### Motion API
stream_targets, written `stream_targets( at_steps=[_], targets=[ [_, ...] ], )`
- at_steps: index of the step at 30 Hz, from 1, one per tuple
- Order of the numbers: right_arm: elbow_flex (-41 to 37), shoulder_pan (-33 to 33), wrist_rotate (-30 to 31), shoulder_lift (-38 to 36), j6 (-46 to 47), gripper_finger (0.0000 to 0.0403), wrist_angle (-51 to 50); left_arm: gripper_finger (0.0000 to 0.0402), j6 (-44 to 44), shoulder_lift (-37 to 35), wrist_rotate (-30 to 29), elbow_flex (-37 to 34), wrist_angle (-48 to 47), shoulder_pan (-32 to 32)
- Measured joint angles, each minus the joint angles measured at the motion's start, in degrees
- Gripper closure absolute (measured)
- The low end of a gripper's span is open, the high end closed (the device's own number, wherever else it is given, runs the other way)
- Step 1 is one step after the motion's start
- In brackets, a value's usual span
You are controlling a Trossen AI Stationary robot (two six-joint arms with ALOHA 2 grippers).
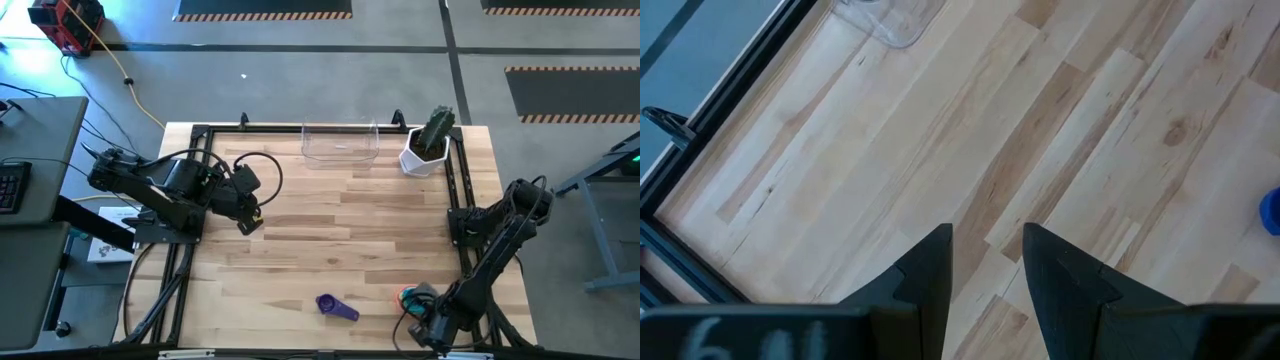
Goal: Nest measuring cups in basket
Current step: Stack the purple measuring cup on the top of the light blue measuring cup
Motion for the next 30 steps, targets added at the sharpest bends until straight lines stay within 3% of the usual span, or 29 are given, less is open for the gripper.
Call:
stream_targets(
  at_steps=[16, 22, 30],
  targets=[
    [-0.01, 0.0, -4.99, -0.1, 1.43, 0.0403, -5.98, 0.0287, 1.51, 0.0, 0.02, 0.0, 3.1, 0.76],
    [0.0, 0.0, -4.95, -0.13, -2.14, 0.0403, -2.63, 0.0287, 1.53, 0.0, 0.07, 0.0, 3.05, 2.37],
    [0.0, -2.59, 1.72, -0.17, -11.21, 0.0403, 5.67, 0.0287, 1.51, 0.0, 0.14, 0.0, 3.6, 3.71]
  ],
)
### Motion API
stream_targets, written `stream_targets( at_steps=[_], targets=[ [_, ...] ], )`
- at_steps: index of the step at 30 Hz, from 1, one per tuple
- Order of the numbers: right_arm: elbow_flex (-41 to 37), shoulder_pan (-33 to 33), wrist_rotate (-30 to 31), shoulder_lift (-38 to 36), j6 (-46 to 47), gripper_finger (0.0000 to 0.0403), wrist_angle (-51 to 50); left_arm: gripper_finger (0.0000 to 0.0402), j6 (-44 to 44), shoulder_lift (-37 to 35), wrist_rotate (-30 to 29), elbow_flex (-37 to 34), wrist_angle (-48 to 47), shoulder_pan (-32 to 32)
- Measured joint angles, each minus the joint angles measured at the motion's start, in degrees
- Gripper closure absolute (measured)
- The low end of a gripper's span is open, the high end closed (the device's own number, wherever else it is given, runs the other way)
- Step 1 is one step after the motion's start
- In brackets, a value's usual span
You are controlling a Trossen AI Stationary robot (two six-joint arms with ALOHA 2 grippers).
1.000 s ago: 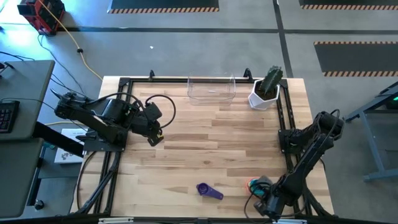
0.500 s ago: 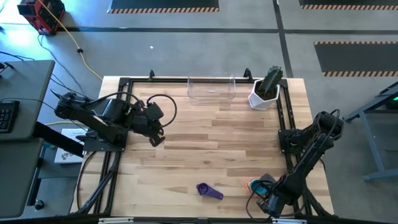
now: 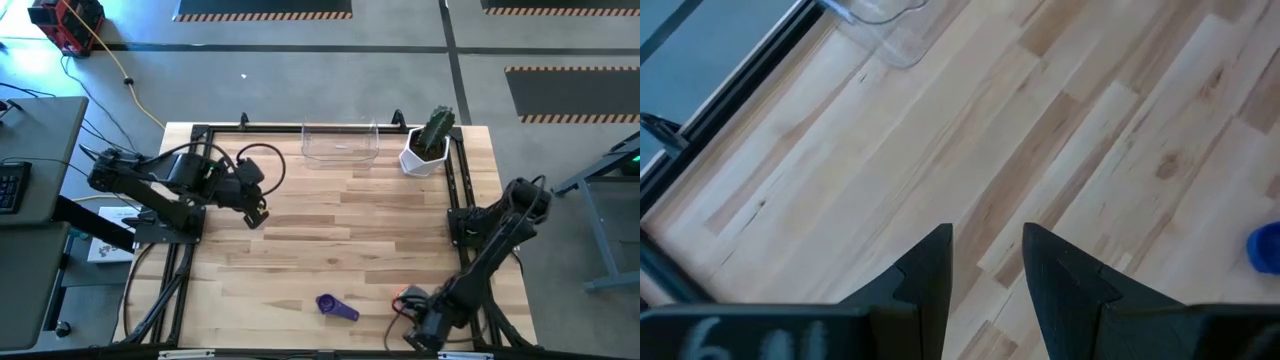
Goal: Nest measuring cups in basket
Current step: Stack the purple measuring cup on the top of the light blue measuring cup
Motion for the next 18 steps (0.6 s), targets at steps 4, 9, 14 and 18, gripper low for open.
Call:
stream_targets(
  at_steps=[4, 9, 14, 18],
  targets=[
    [-0.02, -4.03, 1.43, 0.0, -8.25, 0.0403, -0.11, 0.0287, 0.03, 0.0, 0.05, 0.0, 1.78, 0.44],
    [-0.01, -10.14, 0.98, 0.0, -22.57, 0.0403, -0.06, 0.0287, 0.02, 0.0, 0.07, 0.0, 2.06, 1.11],
    [-0.01, -15.97, -3.42, 0.0, -36.08, 0.0403, -0.04, 0.0287, -0.01, 0.0, 0.05, 0.0, 2.11, 1.18],
    [-0.01, -20.45, -6.05, 0.0, -46.48, 0.0403, -0.04, 0.0287, -0.06, 0.0, 0.05, 0.0, 2.67, 1.16]
  ],
)
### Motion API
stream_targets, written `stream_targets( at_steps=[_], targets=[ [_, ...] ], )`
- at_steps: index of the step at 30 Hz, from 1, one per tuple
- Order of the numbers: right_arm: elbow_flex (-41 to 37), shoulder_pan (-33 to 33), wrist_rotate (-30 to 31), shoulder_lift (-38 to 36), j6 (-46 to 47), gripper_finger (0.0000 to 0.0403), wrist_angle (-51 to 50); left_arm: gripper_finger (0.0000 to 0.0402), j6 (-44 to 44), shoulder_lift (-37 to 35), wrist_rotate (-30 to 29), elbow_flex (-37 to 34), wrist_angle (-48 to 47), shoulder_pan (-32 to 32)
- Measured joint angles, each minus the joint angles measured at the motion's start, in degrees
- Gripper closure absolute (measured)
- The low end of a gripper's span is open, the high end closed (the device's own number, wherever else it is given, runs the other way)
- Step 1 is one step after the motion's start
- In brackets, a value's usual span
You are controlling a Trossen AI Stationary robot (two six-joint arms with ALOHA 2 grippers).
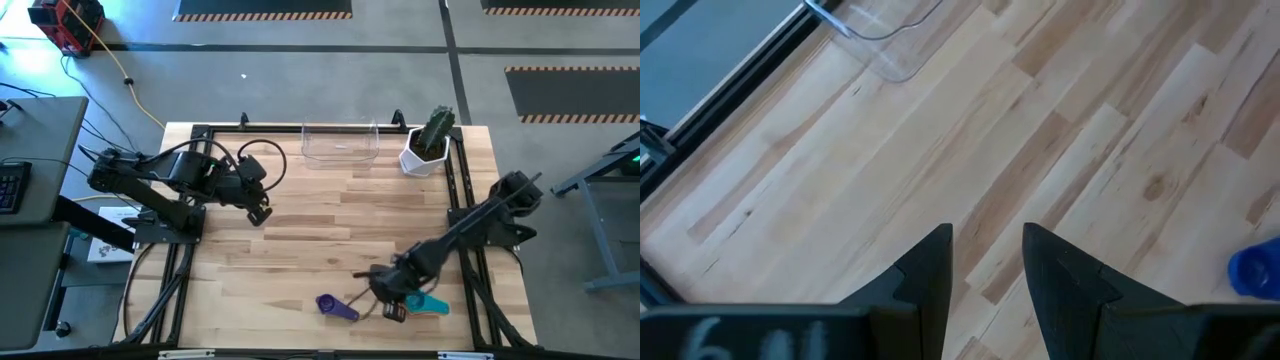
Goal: Nest measuring cups in basket
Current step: Stack the purple measuring cup on the top of the light blue measuring cup
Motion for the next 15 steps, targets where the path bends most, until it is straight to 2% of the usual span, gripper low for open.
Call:
stream_targets(
  at_steps=[5, 9, 15],
  targets=[
    [0.01, -6.55, -0.29, 0.0, -9.29, 0.0403, 0.84, 0.0287, -1.84, 0.0, 0.01, -0.02, 1.5, 0.0],
    [0.0, -10.68, -0.61, 0.0, -15.19, 0.0399, 6.28, 0.0287, -1.98, 0.0, 0.35, -0.01, 1.48, 0.0],
    [0.01, -14.26, -0.4, 0.0, -17.21, 0.0354, 18.61, 0.0287, -2.6, 0.0, 1.51, -0.02, 1.47, 0.0]
  ],
)
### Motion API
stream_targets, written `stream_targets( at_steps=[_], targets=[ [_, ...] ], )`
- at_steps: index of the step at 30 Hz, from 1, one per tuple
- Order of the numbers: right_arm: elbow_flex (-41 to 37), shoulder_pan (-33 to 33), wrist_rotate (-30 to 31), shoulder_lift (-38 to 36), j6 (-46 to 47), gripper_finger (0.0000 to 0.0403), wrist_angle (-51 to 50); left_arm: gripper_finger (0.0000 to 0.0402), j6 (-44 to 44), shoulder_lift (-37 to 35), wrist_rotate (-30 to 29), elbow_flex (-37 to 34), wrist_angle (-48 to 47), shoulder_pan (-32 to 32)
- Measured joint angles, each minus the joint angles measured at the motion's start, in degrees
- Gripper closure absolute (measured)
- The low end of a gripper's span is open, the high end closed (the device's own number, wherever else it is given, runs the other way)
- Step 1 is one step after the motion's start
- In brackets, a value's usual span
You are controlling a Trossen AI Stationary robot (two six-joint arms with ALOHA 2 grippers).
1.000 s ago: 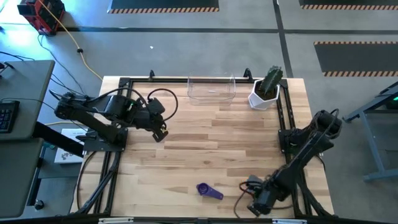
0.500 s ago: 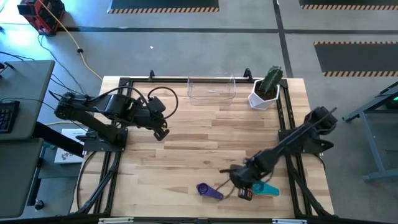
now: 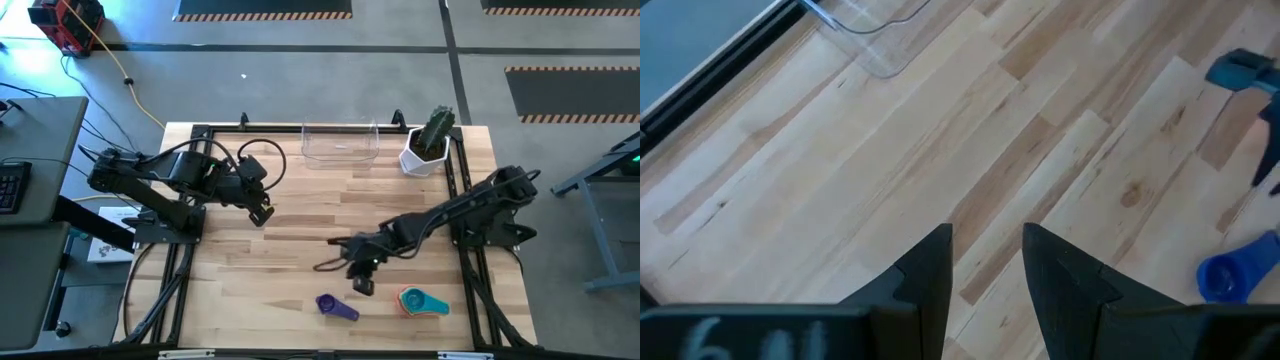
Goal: Nest measuring cups in basket
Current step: Stack the purple measuring cup on the top of the light blue measuring cup
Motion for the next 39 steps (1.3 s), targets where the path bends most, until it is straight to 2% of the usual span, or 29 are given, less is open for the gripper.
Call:
stream_targets(
  at_steps=[6, 14, 18, 31, 39],
  targets=[
    [0.0, -1.44, 6.06, 0.0, 5.38, 0.0313, 8.26, 0.0287, -1.32, -0.01, -0.01, 0.0, -0.02, 0.03],
    [0.0, -0.6, 15.5, 1.87, 10.66, 0.0309, 19.04, 0.0287, -0.35, 0.0, -0.04, 0.0, -0.07, 1.8],
    [0.0, 0.48, 15.65, 4.22, 10.36, 0.0309, 23.67, 0.0287, -0.03, 0.0, -0.04, 0.02, -0.09, 2.71],
    [-0.02, 5.53, 16.8, 9.05, 1.42, 0.0309, 24.11, 0.0287, 0.21, 0.0, -0.07, 0.0, -0.09, 4.89],
    [-0.02, 6.77, 17.41, 12.68, 3.04, 0.0309, 24.65, 0.0287, 0.21, 0.0, -0.11, 0.0, -0.07, 5.92]
  ],
)
